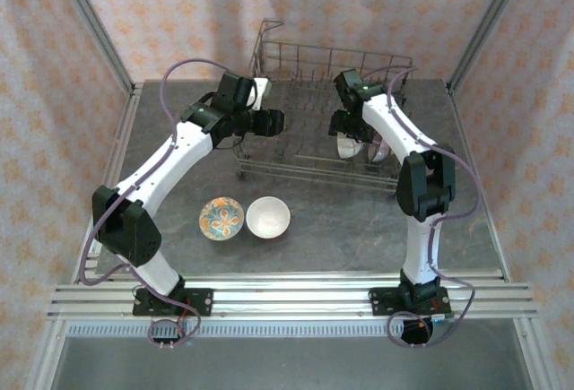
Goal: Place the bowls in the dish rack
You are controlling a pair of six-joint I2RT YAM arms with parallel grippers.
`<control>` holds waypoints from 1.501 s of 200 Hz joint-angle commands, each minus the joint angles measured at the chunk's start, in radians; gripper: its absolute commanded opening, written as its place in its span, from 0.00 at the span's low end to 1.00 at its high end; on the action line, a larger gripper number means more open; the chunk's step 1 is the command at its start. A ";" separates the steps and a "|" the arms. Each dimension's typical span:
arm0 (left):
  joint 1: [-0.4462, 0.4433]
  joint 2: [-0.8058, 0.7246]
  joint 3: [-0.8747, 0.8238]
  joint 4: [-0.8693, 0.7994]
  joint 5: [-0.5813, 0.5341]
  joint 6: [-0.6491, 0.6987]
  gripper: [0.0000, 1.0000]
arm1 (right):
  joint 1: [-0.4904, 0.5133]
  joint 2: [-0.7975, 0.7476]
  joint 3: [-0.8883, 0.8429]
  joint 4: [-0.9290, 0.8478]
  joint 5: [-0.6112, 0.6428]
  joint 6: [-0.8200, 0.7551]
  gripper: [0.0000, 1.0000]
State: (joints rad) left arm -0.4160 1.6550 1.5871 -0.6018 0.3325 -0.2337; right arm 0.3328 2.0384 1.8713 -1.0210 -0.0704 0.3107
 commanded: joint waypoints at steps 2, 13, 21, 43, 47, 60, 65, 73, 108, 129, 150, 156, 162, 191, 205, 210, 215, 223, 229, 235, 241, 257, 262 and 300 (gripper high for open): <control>0.009 -0.026 -0.024 -0.044 0.002 -0.005 0.64 | -0.028 -0.052 -0.001 -0.030 0.087 -0.016 0.76; 0.009 -0.026 -0.024 -0.044 0.002 -0.008 0.64 | -0.030 -0.058 0.006 -0.038 0.087 -0.020 0.77; 0.009 -0.026 -0.024 -0.042 0.002 -0.010 0.64 | -0.029 -0.061 0.007 -0.042 0.087 -0.023 0.78; 0.009 -0.028 -0.027 -0.035 0.003 -0.016 0.64 | -0.029 -0.073 0.009 -0.047 0.080 -0.032 0.79; 0.009 -0.028 -0.027 -0.034 0.003 -0.016 0.64 | -0.029 -0.073 0.008 -0.048 0.078 -0.033 0.79; 0.010 -0.029 -0.030 -0.032 0.004 -0.019 0.64 | -0.030 -0.076 0.011 -0.051 0.074 -0.037 0.80; 0.010 -0.030 -0.030 -0.032 0.002 -0.020 0.64 | -0.030 -0.080 0.011 -0.050 0.071 -0.040 0.80; 0.009 -0.032 -0.031 -0.031 0.002 -0.019 0.64 | -0.029 -0.085 0.013 -0.047 0.069 -0.045 0.81; 0.010 -0.045 -0.032 -0.046 -0.018 -0.013 0.64 | -0.029 -0.120 0.032 -0.048 0.060 -0.073 0.83; 0.009 -0.055 -0.032 -0.062 -0.029 -0.009 0.64 | -0.028 -0.121 0.048 -0.064 0.057 -0.088 0.84; 0.010 -0.069 -0.041 -0.079 -0.036 -0.005 0.64 | -0.027 -0.125 0.058 -0.074 0.054 -0.099 0.84; 0.009 -0.075 -0.045 -0.086 -0.041 -0.003 0.64 | -0.026 -0.131 0.059 -0.074 0.057 -0.101 0.84; 0.009 -0.082 -0.049 -0.095 -0.046 -0.001 0.64 | -0.026 -0.139 0.060 -0.073 0.057 -0.106 0.84; 0.010 -0.138 -0.084 -0.173 -0.066 0.018 0.63 | -0.026 -0.173 0.088 -0.090 0.055 -0.135 0.84; 0.009 -0.177 -0.113 -0.231 -0.087 0.032 0.63 | -0.024 -0.193 0.098 -0.100 0.054 -0.149 0.84; 0.009 -0.192 -0.123 -0.255 -0.096 0.035 0.62 | -0.023 -0.201 0.099 -0.103 0.050 -0.153 0.84; 0.009 -0.208 -0.134 -0.279 -0.104 0.037 0.62 | -0.024 -0.208 0.100 -0.105 0.047 -0.159 0.84; 0.009 -0.237 -0.154 -0.312 -0.113 0.039 0.62 | -0.023 -0.222 0.096 -0.104 0.042 -0.163 0.84; 0.009 -0.260 -0.171 -0.335 -0.121 0.037 0.61 | -0.023 -0.234 0.090 -0.102 0.035 -0.167 0.84; 0.010 -0.283 -0.190 -0.357 -0.131 0.030 0.60 | -0.020 -0.244 0.085 -0.099 0.026 -0.171 0.84; 0.010 -0.305 -0.207 -0.379 -0.143 0.021 0.59 | -0.021 -0.256 0.077 -0.094 0.017 -0.173 0.84; 0.009 -0.359 -0.254 -0.433 -0.164 -0.017 0.58 | -0.016 -0.281 0.057 -0.086 -0.009 -0.182 0.84; 0.010 -0.376 -0.271 -0.446 -0.168 -0.030 0.57 | -0.015 -0.288 0.050 -0.084 -0.014 -0.184 0.84; 0.028 -0.456 -0.422 -0.521 -0.164 -0.076 0.50 | -0.004 -0.326 0.007 -0.067 -0.054 -0.210 0.84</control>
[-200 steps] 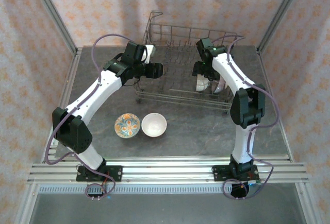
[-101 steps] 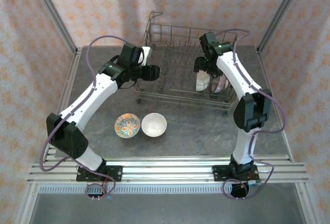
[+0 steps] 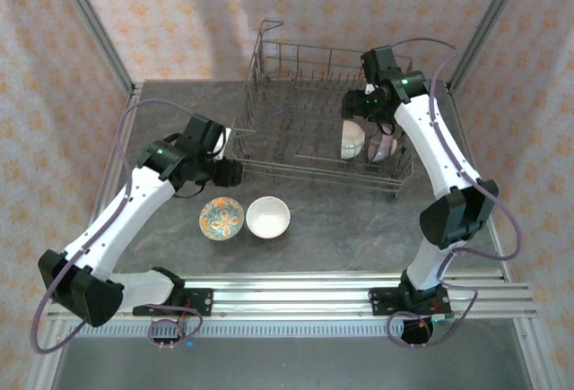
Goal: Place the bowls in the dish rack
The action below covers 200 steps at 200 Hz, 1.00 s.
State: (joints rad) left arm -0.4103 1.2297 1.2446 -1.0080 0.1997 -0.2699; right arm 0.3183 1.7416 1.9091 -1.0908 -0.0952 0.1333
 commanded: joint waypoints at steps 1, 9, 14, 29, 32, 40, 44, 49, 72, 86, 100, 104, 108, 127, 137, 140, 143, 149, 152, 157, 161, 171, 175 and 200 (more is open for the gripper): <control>0.022 -0.031 -0.083 -0.116 -0.031 -0.040 0.50 | 0.010 -0.029 -0.032 0.004 -0.030 -0.033 0.84; 0.029 -0.031 -0.108 -0.126 -0.027 -0.040 0.49 | 0.013 -0.034 -0.038 0.007 -0.041 -0.037 0.84; 0.034 -0.030 -0.120 -0.130 -0.020 -0.039 0.48 | 0.013 -0.037 -0.042 0.009 -0.045 -0.040 0.84; 0.035 -0.022 -0.142 -0.125 0.003 -0.022 0.48 | 0.014 -0.050 -0.056 0.015 -0.059 -0.046 0.84; 0.034 -0.020 -0.145 -0.123 0.005 -0.018 0.48 | 0.015 -0.054 -0.062 0.018 -0.061 -0.045 0.84; 0.036 -0.008 -0.146 -0.125 0.007 -0.008 0.48 | 0.015 -0.065 -0.076 0.023 -0.064 -0.047 0.84; 0.040 0.003 -0.142 -0.129 0.012 0.002 0.48 | 0.015 -0.071 -0.085 0.027 -0.065 -0.047 0.84; 0.043 0.017 -0.134 -0.133 0.017 0.017 0.47 | 0.015 -0.079 -0.095 0.031 -0.066 -0.047 0.84; 0.051 0.103 -0.082 -0.167 -0.022 0.067 0.46 | 0.015 -0.115 -0.146 0.043 -0.070 -0.050 0.84; 0.063 0.153 -0.053 -0.194 -0.072 0.091 0.46 | 0.015 -0.136 -0.173 0.047 -0.070 -0.051 0.84; 0.082 0.201 -0.031 -0.211 -0.102 0.120 0.45 | 0.015 -0.154 -0.196 0.052 -0.069 -0.051 0.84; 0.088 0.211 -0.028 -0.211 -0.104 0.127 0.45 | 0.015 -0.158 -0.203 0.053 -0.068 -0.051 0.84; 0.094 0.219 -0.024 -0.209 -0.103 0.134 0.44 | 0.015 -0.161 -0.206 0.055 -0.069 -0.051 0.84; 0.119 0.243 -0.011 -0.194 -0.086 0.159 0.43 | 0.015 -0.168 -0.218 0.057 -0.071 -0.053 0.84; 0.129 0.255 -0.008 -0.186 -0.069 0.168 0.43 | 0.015 -0.166 -0.216 0.055 -0.073 -0.054 0.84; 0.130 0.259 -0.007 -0.184 -0.065 0.171 0.42 | 0.015 -0.166 -0.216 0.055 -0.072 -0.053 0.84; 0.132 0.264 -0.008 -0.184 -0.061 0.174 0.42 | 0.016 -0.164 -0.215 0.055 -0.072 -0.053 0.84; 0.134 0.273 -0.011 -0.182 -0.052 0.181 0.42 | 0.015 -0.162 -0.212 0.055 -0.075 -0.053 0.84; 0.134 0.279 -0.012 -0.182 -0.050 0.186 0.42 | 0.016 -0.159 -0.210 0.055 -0.077 -0.054 0.84; 0.134 0.287 -0.013 -0.181 -0.045 0.191 0.41 | 0.015 -0.156 -0.206 0.055 -0.080 -0.053 0.84; 0.134 0.294 -0.017 -0.179 -0.040 0.194 0.40 | 0.015 -0.153 -0.203 0.054 -0.082 -0.055 0.84; 0.134 0.305 -0.025 -0.171 -0.028 0.202 0.37 | 0.015 -0.146 -0.195 0.052 -0.089 -0.053 0.84; 0.134 0.308 -0.028 -0.168 -0.026 0.203 0.37 | 0.015 -0.144 -0.193 0.052 -0.091 -0.053 0.84; 0.137 0.323 -0.046 -0.148 -0.023 0.225 0.36 | 0.016 -0.133 -0.180 0.051 -0.097 -0.052 0.84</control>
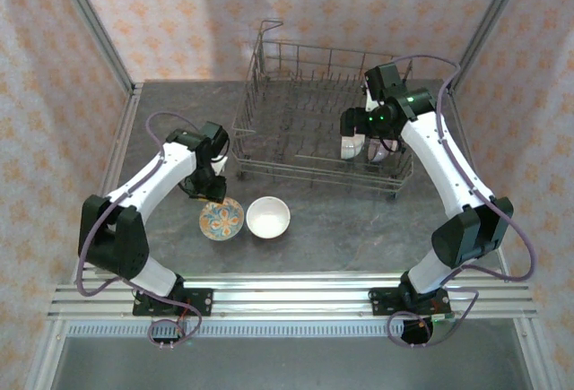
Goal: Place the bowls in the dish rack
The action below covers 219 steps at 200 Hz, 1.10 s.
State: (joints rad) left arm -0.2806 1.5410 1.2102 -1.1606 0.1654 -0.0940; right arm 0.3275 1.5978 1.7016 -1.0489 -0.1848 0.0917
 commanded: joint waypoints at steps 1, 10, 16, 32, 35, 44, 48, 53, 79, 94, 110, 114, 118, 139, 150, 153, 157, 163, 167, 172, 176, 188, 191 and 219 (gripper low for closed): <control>0.007 0.012 -0.011 0.006 0.011 0.050 0.36 | 0.007 0.011 0.027 0.009 -0.007 -0.010 0.84; 0.009 0.020 -0.015 0.014 0.013 0.058 0.36 | 0.007 0.015 0.029 0.009 -0.009 -0.009 0.84; 0.011 0.025 -0.015 0.020 0.014 0.062 0.35 | 0.006 0.016 0.030 0.009 -0.009 -0.008 0.84; 0.011 0.042 -0.015 0.030 -0.012 0.073 0.36 | 0.006 0.021 0.036 0.007 -0.012 -0.007 0.84; 0.011 0.046 -0.013 0.031 -0.021 0.075 0.37 | 0.007 0.022 0.038 0.007 -0.012 -0.007 0.84; 0.010 0.057 -0.012 0.034 -0.034 0.081 0.38 | 0.007 0.025 0.042 0.005 -0.014 -0.006 0.84; 0.011 0.061 -0.011 0.036 -0.035 0.084 0.38 | 0.006 0.027 0.043 0.004 -0.016 -0.005 0.84; 0.011 0.066 -0.011 0.039 -0.035 0.087 0.38 | 0.006 0.028 0.045 0.003 -0.016 -0.004 0.84; 0.011 0.087 -0.012 0.057 -0.026 0.101 0.36 | 0.007 0.034 0.053 -0.001 -0.019 -0.001 0.84; 0.011 0.101 -0.012 0.062 -0.015 0.108 0.31 | 0.006 0.038 0.055 -0.002 -0.021 -0.001 0.84; 0.011 0.108 -0.015 0.064 -0.005 0.112 0.27 | 0.006 0.042 0.059 -0.004 -0.023 0.000 0.84; 0.011 0.108 -0.014 0.066 -0.002 0.112 0.26 | 0.006 0.044 0.061 -0.005 -0.024 0.002 0.84; 0.011 0.108 -0.014 0.068 0.000 0.112 0.26 | 0.007 0.045 0.062 -0.005 -0.025 0.000 0.84; 0.011 0.117 -0.018 0.066 0.005 0.112 0.25 | 0.006 0.056 0.074 -0.008 -0.030 0.000 0.84; 0.011 0.124 -0.018 0.062 0.005 0.110 0.25 | 0.006 0.063 0.082 -0.011 -0.033 0.000 0.84; 0.011 0.125 -0.018 0.062 0.005 0.108 0.25 | 0.007 0.065 0.085 -0.012 -0.034 0.001 0.84; 0.011 0.127 -0.017 0.061 0.005 0.105 0.25 | 0.006 0.067 0.088 -0.013 -0.035 0.001 0.84; 0.011 0.127 -0.020 0.060 0.006 0.102 0.26 | 0.007 0.070 0.090 -0.013 -0.036 0.001 0.84; 0.011 0.127 -0.021 0.061 0.009 0.098 0.26 | 0.007 0.073 0.093 -0.013 -0.037 0.001 0.84; 0.011 0.127 -0.021 0.062 0.010 0.094 0.26 | 0.006 0.074 0.095 -0.013 -0.038 0.001 0.84; 0.011 0.127 -0.023 0.061 0.011 0.091 0.26 | 0.006 0.076 0.095 -0.013 -0.040 0.001 0.84; 0.011 0.126 -0.031 0.064 0.017 0.079 0.27 | 0.006 0.079 0.096 -0.013 -0.041 0.001 0.84; 0.011 0.125 -0.033 0.065 0.020 0.075 0.27 | 0.007 0.080 0.096 -0.011 -0.042 0.001 0.84; 0.011 0.122 -0.056 0.087 0.029 0.040 0.26 | 0.006 0.088 0.092 -0.011 -0.044 0.000 0.84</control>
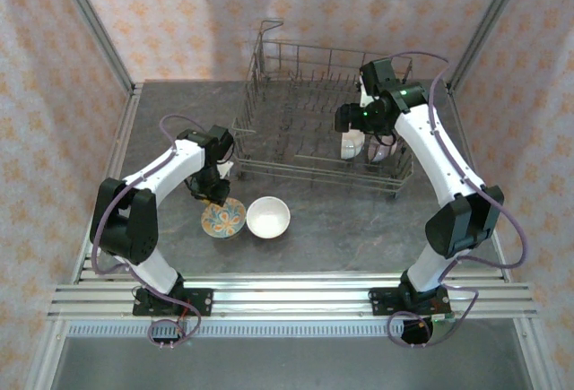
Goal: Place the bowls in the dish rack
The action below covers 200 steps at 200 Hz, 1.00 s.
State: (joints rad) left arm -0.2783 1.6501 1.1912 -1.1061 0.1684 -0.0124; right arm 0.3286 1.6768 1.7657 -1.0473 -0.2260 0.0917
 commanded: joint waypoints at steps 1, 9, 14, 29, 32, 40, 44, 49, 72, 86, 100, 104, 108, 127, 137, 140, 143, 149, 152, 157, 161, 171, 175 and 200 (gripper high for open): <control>0.008 0.013 -0.038 0.033 0.026 -0.043 0.26 | 0.006 0.010 0.029 -0.013 -0.003 0.000 0.84; 0.008 0.010 -0.042 0.037 0.029 -0.053 0.26 | 0.007 0.012 0.029 -0.011 -0.003 0.000 0.84; 0.008 0.010 -0.043 0.039 0.032 -0.057 0.26 | 0.006 0.013 0.029 -0.011 -0.004 0.001 0.84; 0.008 0.004 -0.047 0.044 0.036 -0.070 0.25 | 0.006 0.017 0.031 -0.011 -0.004 0.002 0.84; 0.008 0.003 -0.048 0.045 0.036 -0.072 0.25 | 0.006 0.018 0.031 -0.011 -0.004 0.000 0.84; 0.008 -0.005 -0.047 0.047 0.038 -0.076 0.24 | 0.007 0.018 0.031 -0.011 -0.005 0.000 0.84; 0.008 -0.009 -0.046 0.049 0.039 -0.078 0.23 | 0.007 0.018 0.032 -0.011 -0.004 0.000 0.84; 0.008 -0.016 -0.046 0.050 0.042 -0.081 0.23 | 0.007 0.018 0.032 -0.010 -0.004 0.000 0.84; 0.008 -0.043 -0.036 0.053 0.057 -0.095 0.20 | 0.006 0.021 0.033 -0.010 -0.006 -0.003 0.84; 0.008 -0.057 -0.031 0.054 0.062 -0.101 0.19 | 0.007 0.023 0.032 -0.010 -0.007 -0.002 0.84; 0.008 -0.063 -0.028 0.051 0.062 -0.104 0.18 | 0.006 0.026 0.032 -0.011 -0.011 -0.004 0.84; 0.008 -0.065 -0.028 0.049 0.061 -0.104 0.18 | 0.007 0.027 0.032 -0.011 -0.012 -0.004 0.84; 0.008 -0.065 -0.029 0.047 0.062 -0.104 0.17 | 0.006 0.028 0.032 -0.011 -0.013 -0.004 0.84; 0.008 -0.069 -0.034 0.046 0.062 -0.106 0.15 | 0.006 0.029 0.032 -0.010 -0.015 -0.004 0.84; 0.008 -0.070 -0.035 0.045 0.061 -0.107 0.14 | 0.007 0.027 0.031 -0.010 -0.015 -0.006 0.84; 0.008 -0.070 -0.035 0.044 0.062 -0.108 0.14 | 0.007 0.028 0.032 -0.010 -0.016 -0.005 0.84; 0.009 -0.071 -0.035 0.043 0.062 -0.108 0.14 | 0.006 0.028 0.032 -0.010 -0.016 -0.004 0.84; 0.008 -0.073 -0.033 0.041 0.063 -0.109 0.14 | 0.006 0.027 0.032 -0.010 -0.015 -0.006 0.84; 0.008 -0.074 -0.033 0.041 0.063 -0.110 0.13 | 0.007 0.028 0.032 -0.010 -0.015 -0.006 0.84; 0.009 -0.077 -0.032 0.040 0.065 -0.110 0.13 | 0.007 0.026 0.031 -0.010 -0.016 -0.005 0.84; 0.008 -0.080 -0.031 0.039 0.066 -0.111 0.13 | 0.007 0.026 0.032 -0.010 -0.016 -0.005 0.84; 0.008 -0.088 -0.030 0.038 0.069 -0.112 0.12 | 0.007 0.026 0.031 -0.010 -0.018 -0.004 0.84; 0.009 -0.091 -0.029 0.037 0.070 -0.113 0.11 | 0.007 0.026 0.031 -0.009 -0.018 -0.004 0.84; 0.008 -0.106 -0.027 0.029 0.069 -0.118 0.09 | 0.009 0.029 0.033 -0.007 -0.024 -0.003 0.84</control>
State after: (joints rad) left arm -0.2684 1.5826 1.1675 -1.0843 0.2104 -0.1074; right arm 0.3286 1.6943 1.7664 -1.0473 -0.2455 0.0921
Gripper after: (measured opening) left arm 0.100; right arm 0.840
